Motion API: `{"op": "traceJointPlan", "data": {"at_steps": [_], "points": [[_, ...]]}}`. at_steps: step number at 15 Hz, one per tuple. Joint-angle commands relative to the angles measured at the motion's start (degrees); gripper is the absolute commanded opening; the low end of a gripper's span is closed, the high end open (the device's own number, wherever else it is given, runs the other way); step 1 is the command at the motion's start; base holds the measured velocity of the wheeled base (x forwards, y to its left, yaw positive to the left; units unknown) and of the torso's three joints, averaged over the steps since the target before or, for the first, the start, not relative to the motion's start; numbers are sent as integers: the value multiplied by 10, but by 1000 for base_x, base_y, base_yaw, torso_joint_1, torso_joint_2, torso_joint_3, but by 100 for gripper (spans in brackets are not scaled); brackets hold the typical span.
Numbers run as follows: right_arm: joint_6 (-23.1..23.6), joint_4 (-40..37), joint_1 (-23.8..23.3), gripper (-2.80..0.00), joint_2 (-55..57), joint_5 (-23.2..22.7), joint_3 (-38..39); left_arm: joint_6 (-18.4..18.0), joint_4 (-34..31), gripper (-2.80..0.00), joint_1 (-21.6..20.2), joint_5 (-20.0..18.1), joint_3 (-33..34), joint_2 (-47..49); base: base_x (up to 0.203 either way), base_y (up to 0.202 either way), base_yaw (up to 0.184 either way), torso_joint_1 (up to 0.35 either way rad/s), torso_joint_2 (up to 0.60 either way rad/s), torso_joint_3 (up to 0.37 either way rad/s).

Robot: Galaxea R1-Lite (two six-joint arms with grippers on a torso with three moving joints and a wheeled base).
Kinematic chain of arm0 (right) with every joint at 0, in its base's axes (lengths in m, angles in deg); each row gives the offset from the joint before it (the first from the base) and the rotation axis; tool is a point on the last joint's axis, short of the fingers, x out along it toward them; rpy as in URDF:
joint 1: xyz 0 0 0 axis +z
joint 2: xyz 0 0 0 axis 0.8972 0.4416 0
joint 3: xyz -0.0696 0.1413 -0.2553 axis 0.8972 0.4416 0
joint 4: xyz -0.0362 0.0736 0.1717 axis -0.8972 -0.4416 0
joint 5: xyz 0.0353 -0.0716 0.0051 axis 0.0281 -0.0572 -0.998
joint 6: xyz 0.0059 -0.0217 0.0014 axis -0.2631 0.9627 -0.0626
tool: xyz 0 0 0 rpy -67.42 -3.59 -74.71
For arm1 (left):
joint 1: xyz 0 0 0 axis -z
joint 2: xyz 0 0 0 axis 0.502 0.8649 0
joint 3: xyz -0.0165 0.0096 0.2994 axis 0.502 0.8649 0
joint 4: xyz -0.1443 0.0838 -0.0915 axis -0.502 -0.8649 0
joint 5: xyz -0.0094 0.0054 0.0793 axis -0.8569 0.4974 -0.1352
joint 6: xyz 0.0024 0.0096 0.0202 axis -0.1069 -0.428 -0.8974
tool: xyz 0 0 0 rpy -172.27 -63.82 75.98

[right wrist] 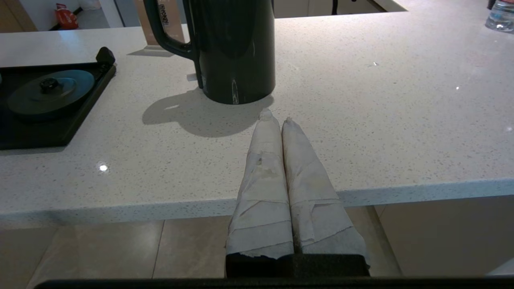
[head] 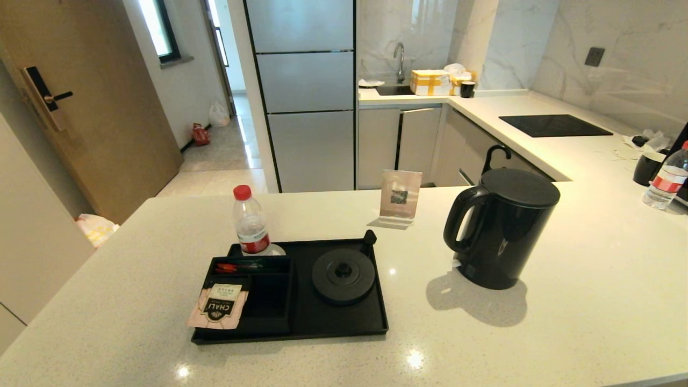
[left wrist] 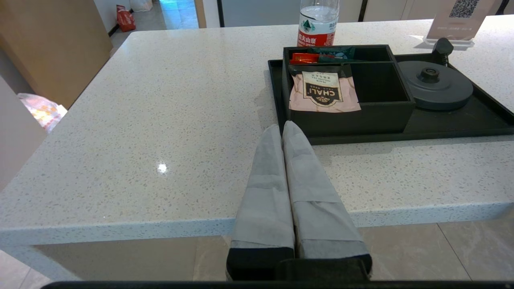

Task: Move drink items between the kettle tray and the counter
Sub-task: Return the kettle to its original position

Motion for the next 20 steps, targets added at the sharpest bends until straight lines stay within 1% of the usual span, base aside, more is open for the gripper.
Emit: {"op": "traceJointPlan", "data": {"at_steps": [1,5,6,7,8,9,10,12,13,15,17,18,20], "points": [[0,-9,0,-280,1,0,-3,0,0,-280,0,0,0,1,0,0,0,0,0,0],[-2,-15,0,-280,7,-3,-11,0,0,-280,0,0,0,1,0,0,0,0,0,0],[-6,-23,0,-280,31,-9,-40,0,0,-280,0,0,0,1,0,0,0,0,0,0],[-9,-36,0,-280,66,-21,-91,0,0,-280,0,0,0,1,0,0,0,0,0,0],[-13,-60,0,-280,116,-39,-161,0,0,-280,0,0,0,1,0,0,0,0,0,0],[-19,-101,0,-280,175,-56,-222,0,0,-280,0,0,0,1,0,0,0,0,0,0],[-29,-139,0,-280,231,-79,-267,0,0,-280,0,0,0,1,0,0,0,0,0,0],[-57,-187,1,-280,314,-133,-312,0,0,-280,0,0,0,1,0,0,0,0,0,0],[-71,-173,2,-280,365,-152,-314,0,0,-280,0,0,0,1,0,0,0,0,0,0],[-91,-113,10,-280,462,-176,-302,0,0,-280,0,0,0,1,0,0,0,0,0,0],[-106,-40,37,-280,564,-186,-291,0,0,-280,0,0,0,1,0,0,0,0,0,0],[-113,-16,56,-280,609,-190,-290,0,0,-280,0,0,0,1,0,0,0,0,0,0],[-127,26,87,-280,649,-197,-288,0,0,-280,0,0,0,1,0,0,0,0,0,0]]}}
